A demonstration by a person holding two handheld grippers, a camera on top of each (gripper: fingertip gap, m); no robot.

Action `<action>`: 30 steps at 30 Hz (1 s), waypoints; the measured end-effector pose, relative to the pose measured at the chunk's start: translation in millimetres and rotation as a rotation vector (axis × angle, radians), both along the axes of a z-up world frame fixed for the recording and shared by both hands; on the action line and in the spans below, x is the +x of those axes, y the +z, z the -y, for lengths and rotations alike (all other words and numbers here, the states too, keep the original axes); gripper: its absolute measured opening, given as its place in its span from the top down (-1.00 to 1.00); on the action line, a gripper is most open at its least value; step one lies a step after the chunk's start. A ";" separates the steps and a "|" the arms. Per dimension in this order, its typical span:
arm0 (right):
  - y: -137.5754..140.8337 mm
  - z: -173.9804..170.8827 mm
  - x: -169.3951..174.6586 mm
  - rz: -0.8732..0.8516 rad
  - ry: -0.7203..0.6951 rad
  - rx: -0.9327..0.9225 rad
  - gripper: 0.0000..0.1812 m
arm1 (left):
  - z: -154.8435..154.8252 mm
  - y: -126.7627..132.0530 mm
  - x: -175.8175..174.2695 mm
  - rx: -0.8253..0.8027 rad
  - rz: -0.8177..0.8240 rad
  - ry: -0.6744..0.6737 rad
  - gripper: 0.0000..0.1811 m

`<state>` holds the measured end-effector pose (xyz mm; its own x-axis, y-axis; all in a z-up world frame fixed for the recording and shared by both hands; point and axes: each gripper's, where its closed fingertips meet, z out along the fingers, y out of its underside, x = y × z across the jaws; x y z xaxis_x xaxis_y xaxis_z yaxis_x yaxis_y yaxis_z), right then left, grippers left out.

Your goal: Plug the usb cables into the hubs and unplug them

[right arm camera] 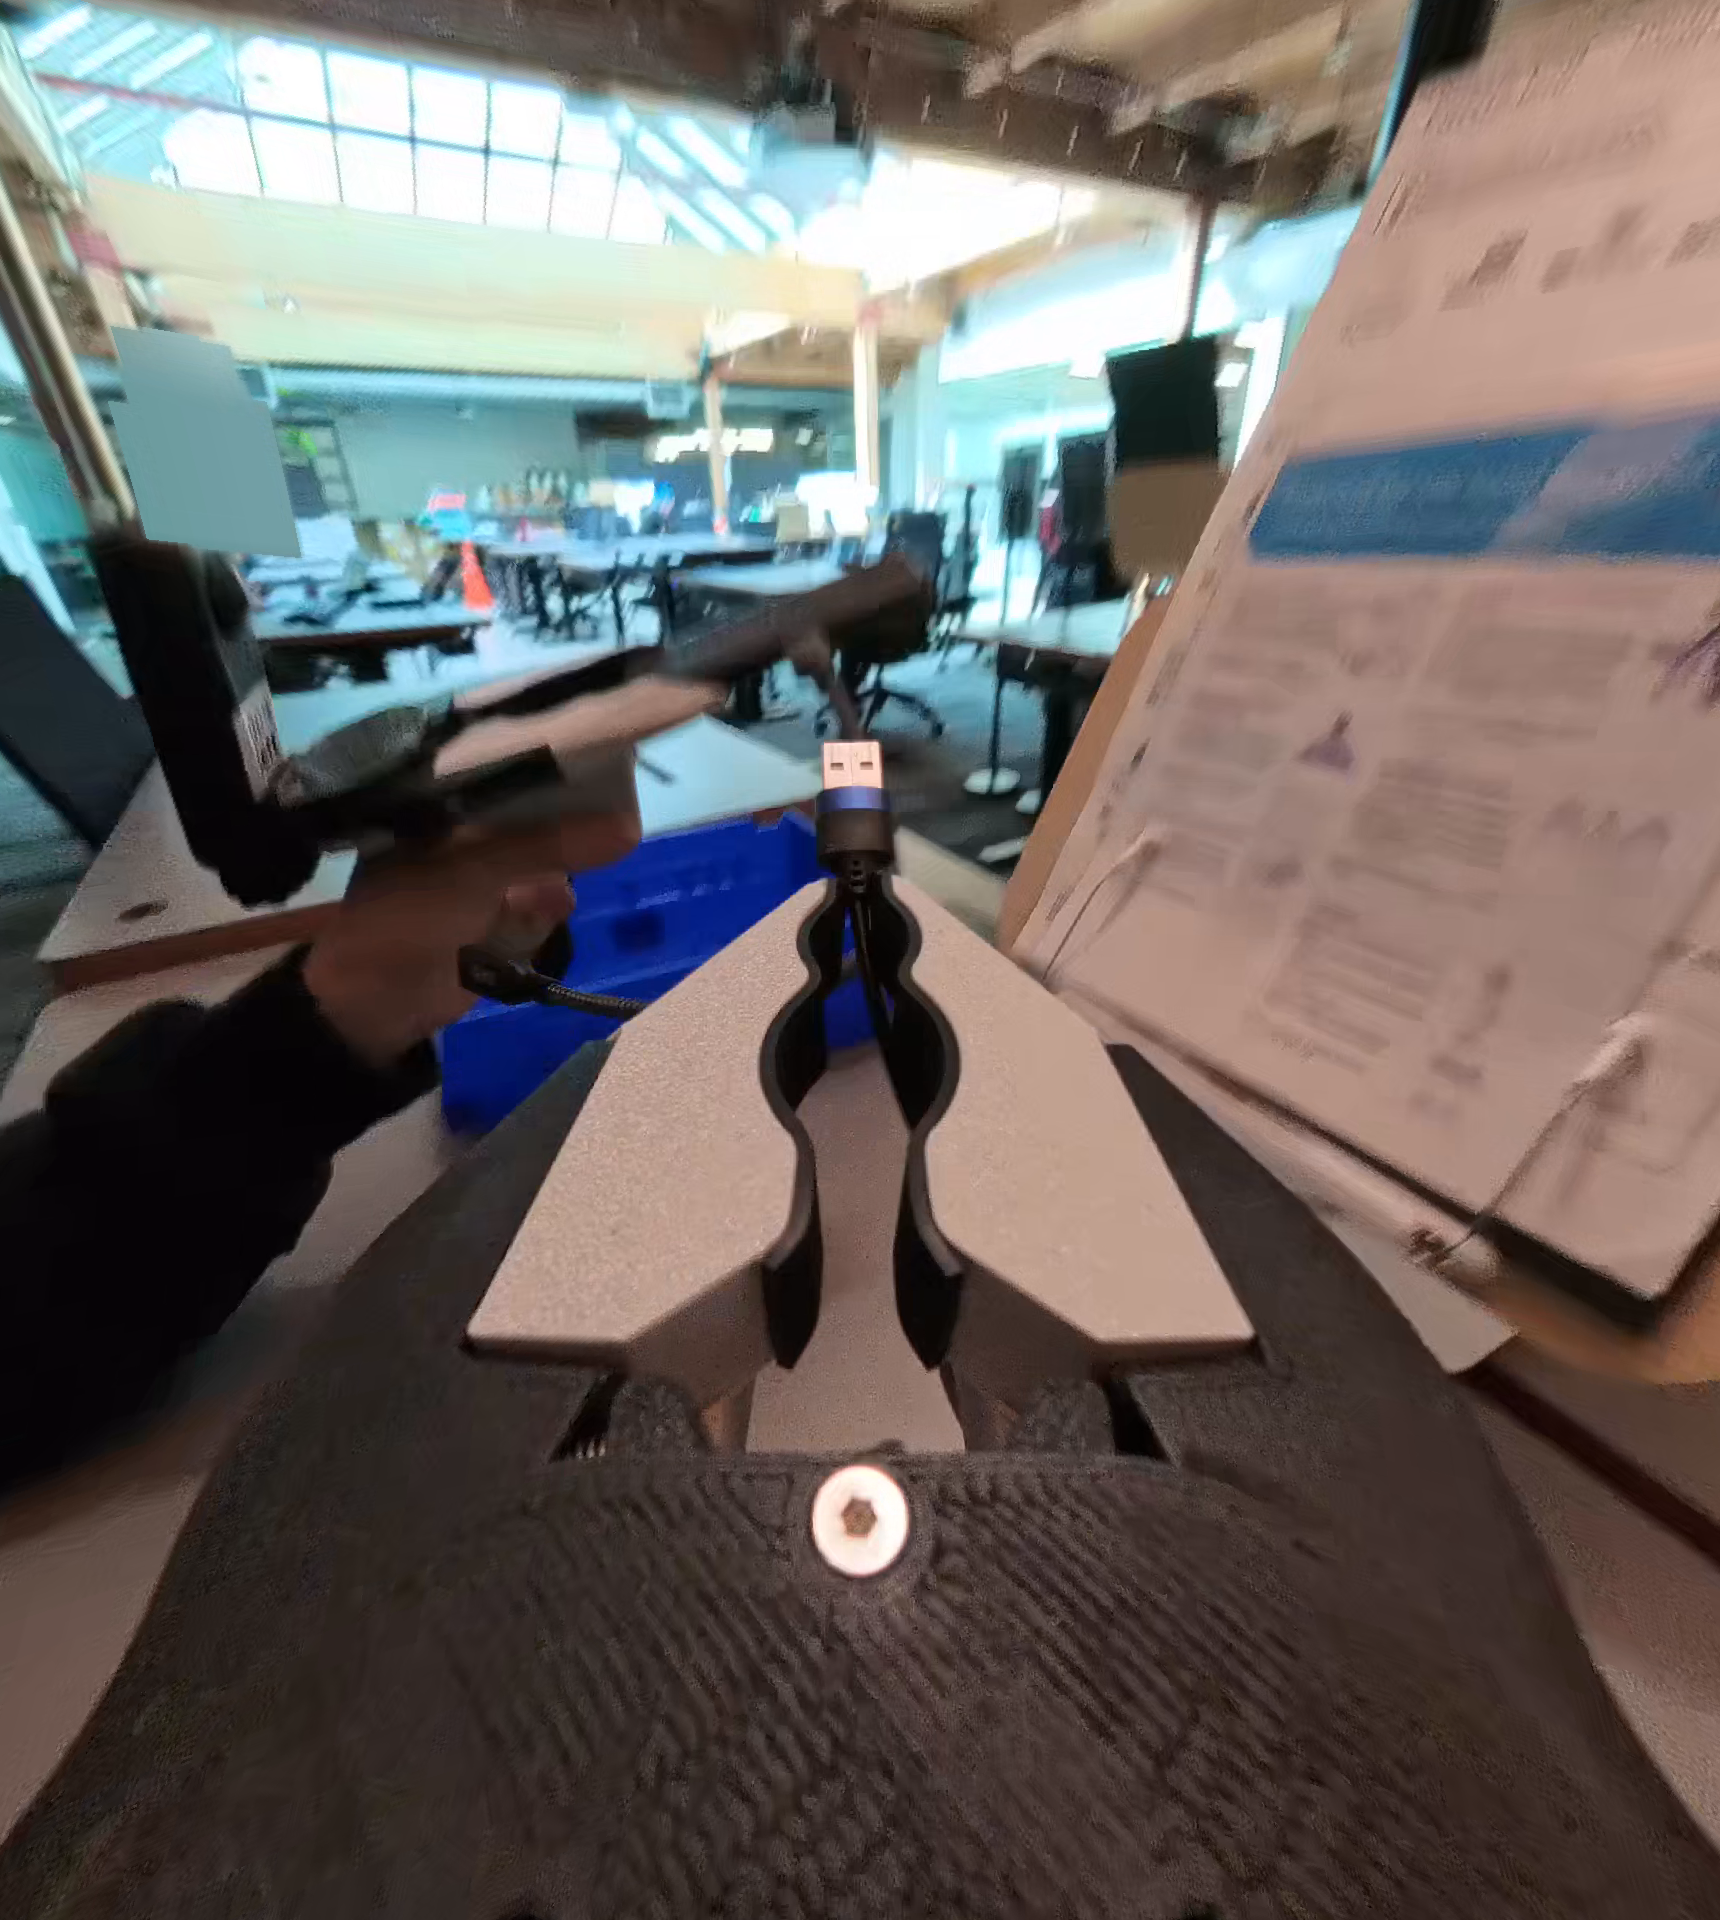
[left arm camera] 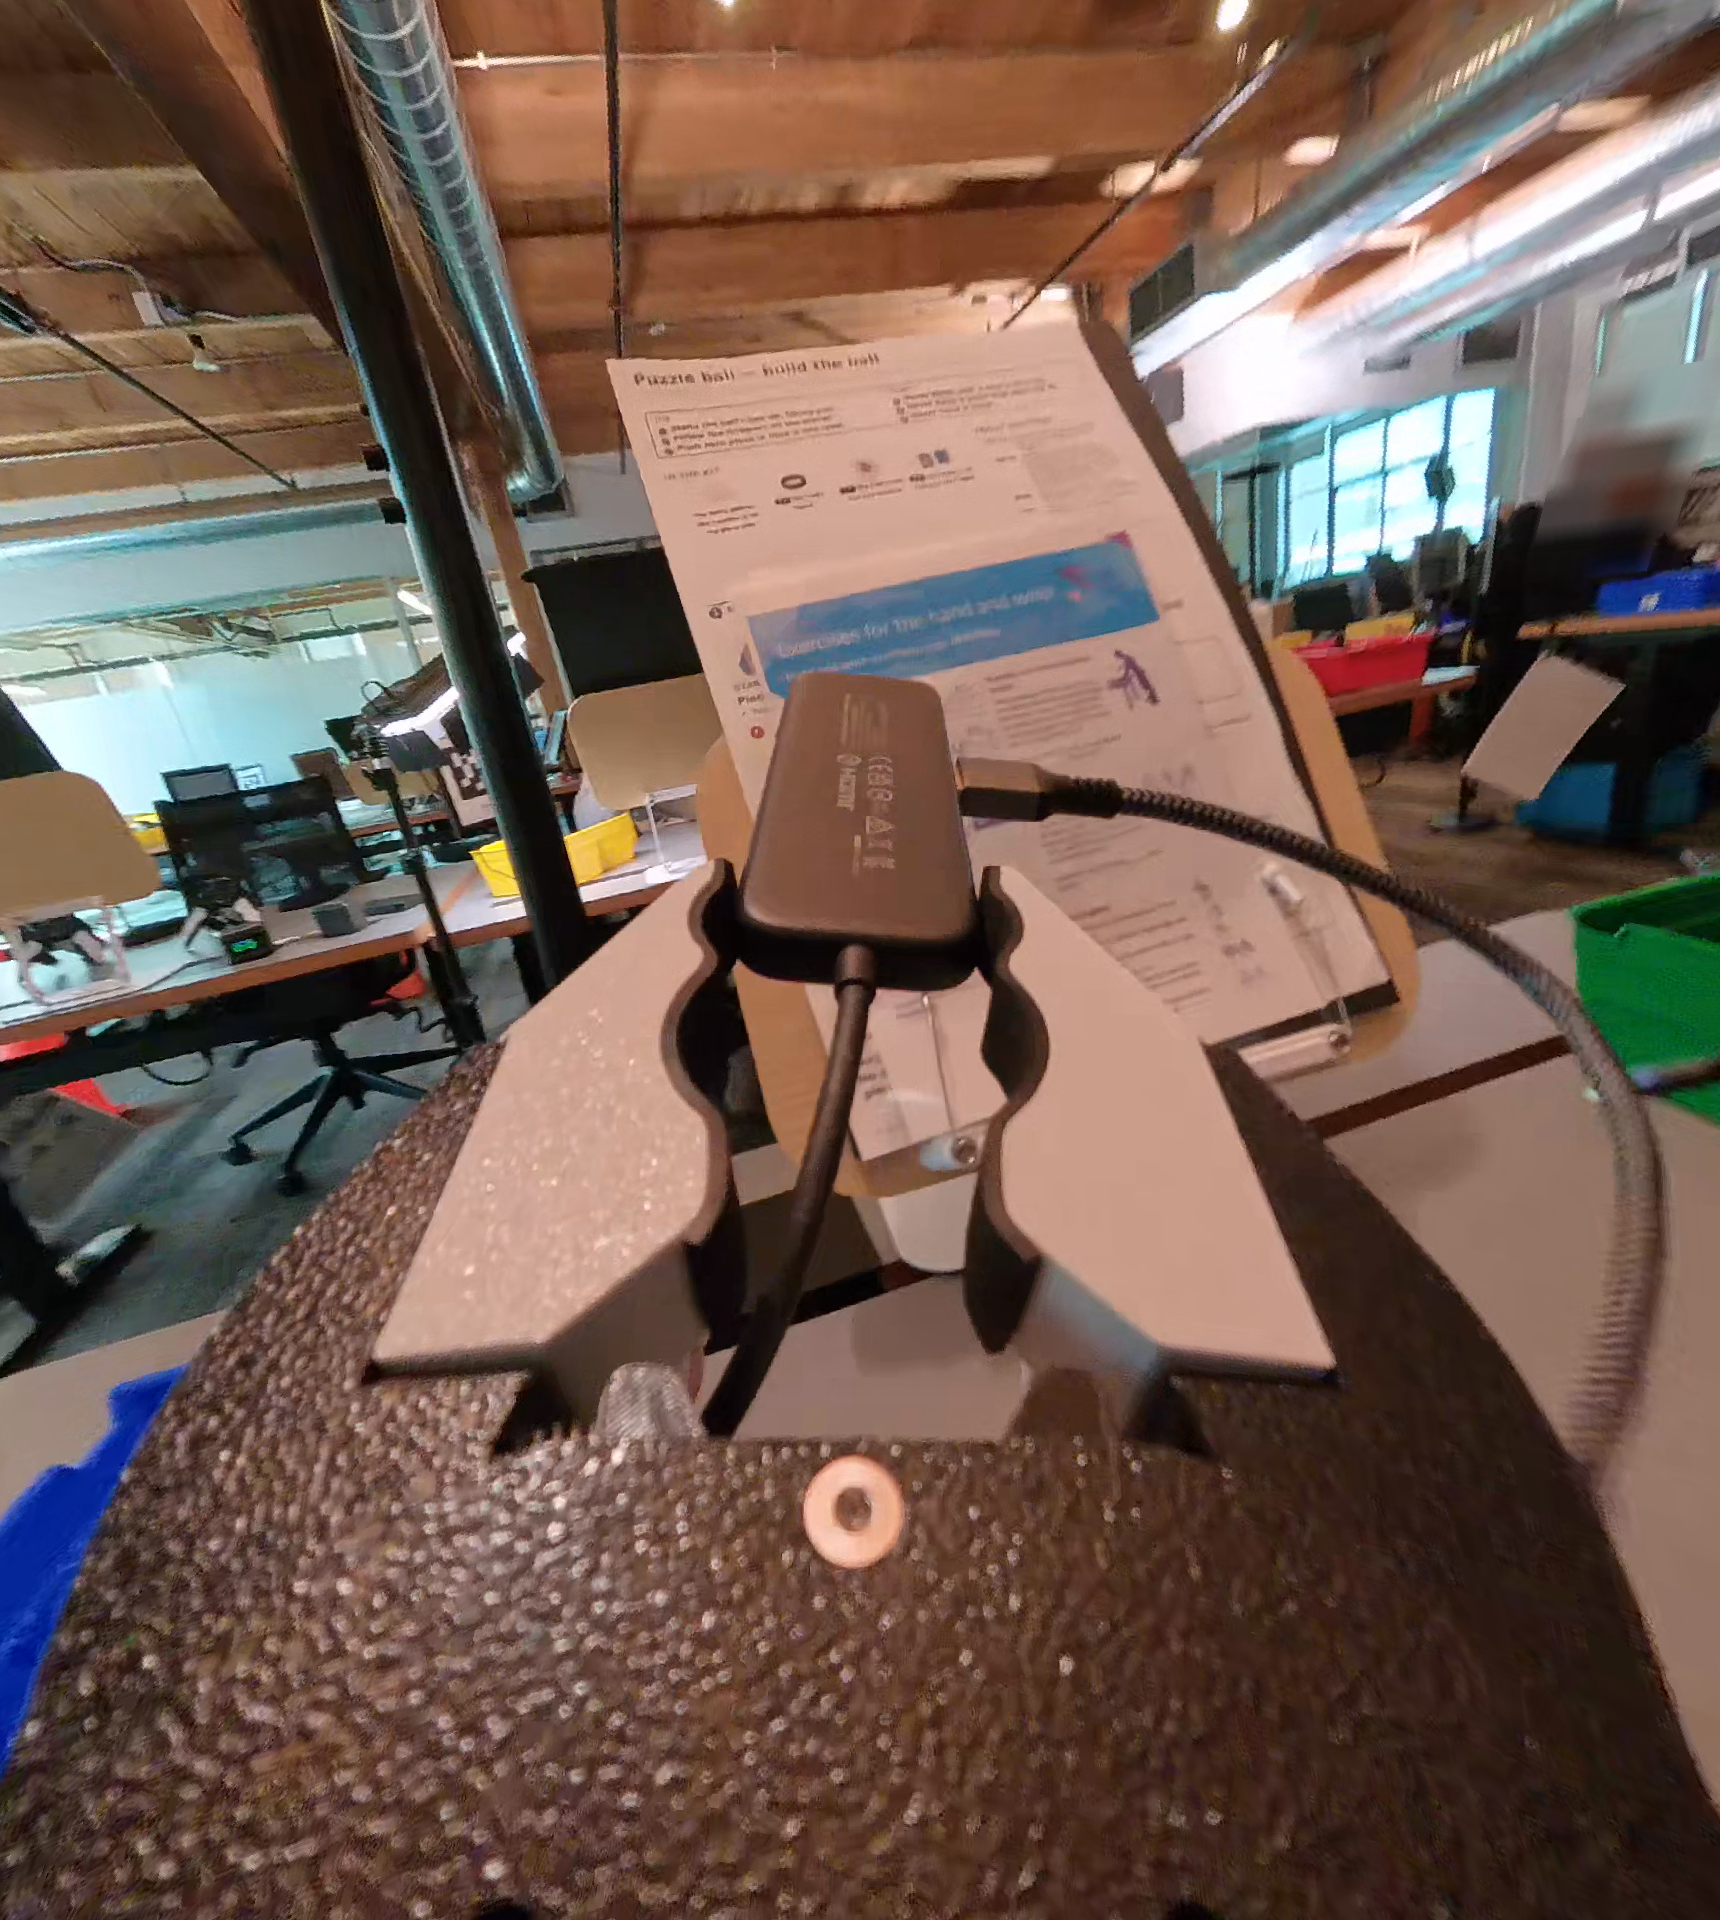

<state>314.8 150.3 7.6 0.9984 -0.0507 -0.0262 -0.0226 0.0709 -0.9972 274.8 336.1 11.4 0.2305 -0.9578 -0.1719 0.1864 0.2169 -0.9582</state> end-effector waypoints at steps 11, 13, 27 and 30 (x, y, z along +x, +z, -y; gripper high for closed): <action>24.8 197.5 102.9 0.062 -0.636 -0.015 0.95 | 35.7 -4.9 13.7 0.051 -0.073 -0.111 0.50; 5.8 221.5 127.0 -0.040 -0.679 0.009 0.95 | 36.5 -6.5 14.4 0.050 -0.083 -0.119 0.50; -125.0 229.9 177.0 -0.302 -0.822 -0.525 0.45 | 56.3 -19.1 24.7 0.020 -0.134 -0.221 0.50; -85.6 181.1 155.4 -0.143 -0.677 -0.420 0.31 | 73.4 -29.0 32.0 0.017 -0.180 -0.273 0.50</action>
<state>470.3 -30.8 -77.9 0.7356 -0.6774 0.0040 -0.2388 -0.2648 -0.9343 306.8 262.7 -17.6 -0.0696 -0.9767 -0.2032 0.0673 0.1986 -0.9778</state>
